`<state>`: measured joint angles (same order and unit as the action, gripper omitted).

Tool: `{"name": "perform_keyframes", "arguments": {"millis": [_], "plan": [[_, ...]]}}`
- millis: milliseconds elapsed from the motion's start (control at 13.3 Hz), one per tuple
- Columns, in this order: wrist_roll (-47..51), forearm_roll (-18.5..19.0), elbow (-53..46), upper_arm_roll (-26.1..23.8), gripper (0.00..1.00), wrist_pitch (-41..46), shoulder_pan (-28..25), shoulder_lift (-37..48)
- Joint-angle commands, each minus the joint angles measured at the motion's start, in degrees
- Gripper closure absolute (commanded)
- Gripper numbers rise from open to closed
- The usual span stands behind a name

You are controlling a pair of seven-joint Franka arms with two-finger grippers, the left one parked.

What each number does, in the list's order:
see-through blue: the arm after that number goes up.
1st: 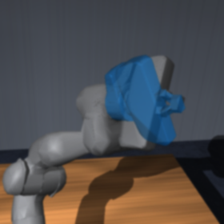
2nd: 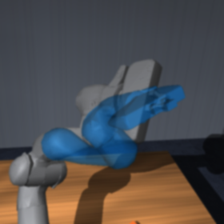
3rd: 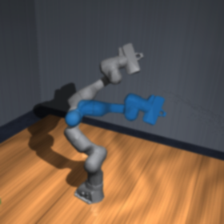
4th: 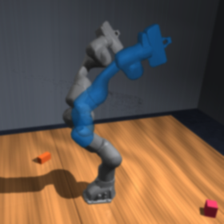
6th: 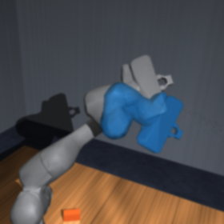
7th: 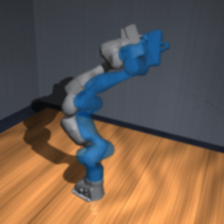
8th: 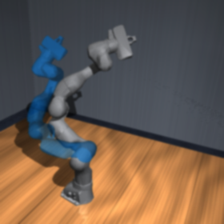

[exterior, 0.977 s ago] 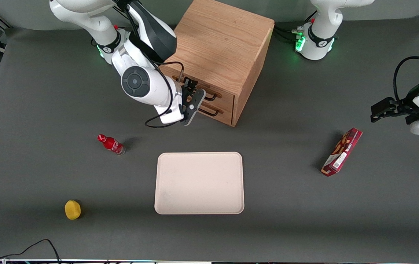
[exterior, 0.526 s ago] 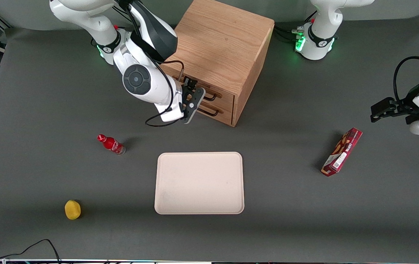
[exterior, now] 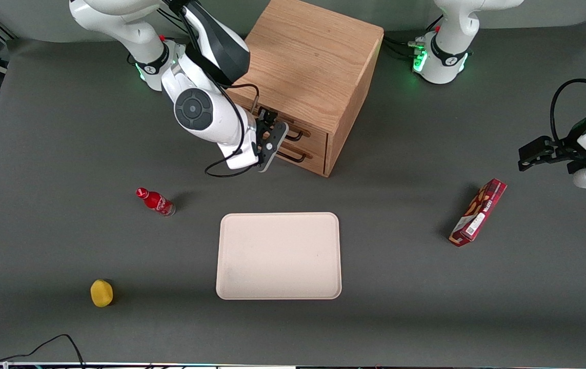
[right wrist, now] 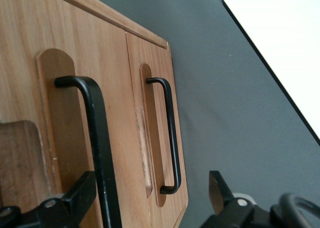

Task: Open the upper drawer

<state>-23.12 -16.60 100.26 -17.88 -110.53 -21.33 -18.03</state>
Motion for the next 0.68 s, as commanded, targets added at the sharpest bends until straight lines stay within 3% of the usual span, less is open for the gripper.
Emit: {"name": "perform_keyframes", "arguments": {"millis": [0,601], "plan": [[-1.14,1.13,0.99,-0.23,0.0,-2.23,0.32,0.02],[-1.05,2.63,0.9,-0.23,0.0,-3.38,0.5,-2.09]]}}
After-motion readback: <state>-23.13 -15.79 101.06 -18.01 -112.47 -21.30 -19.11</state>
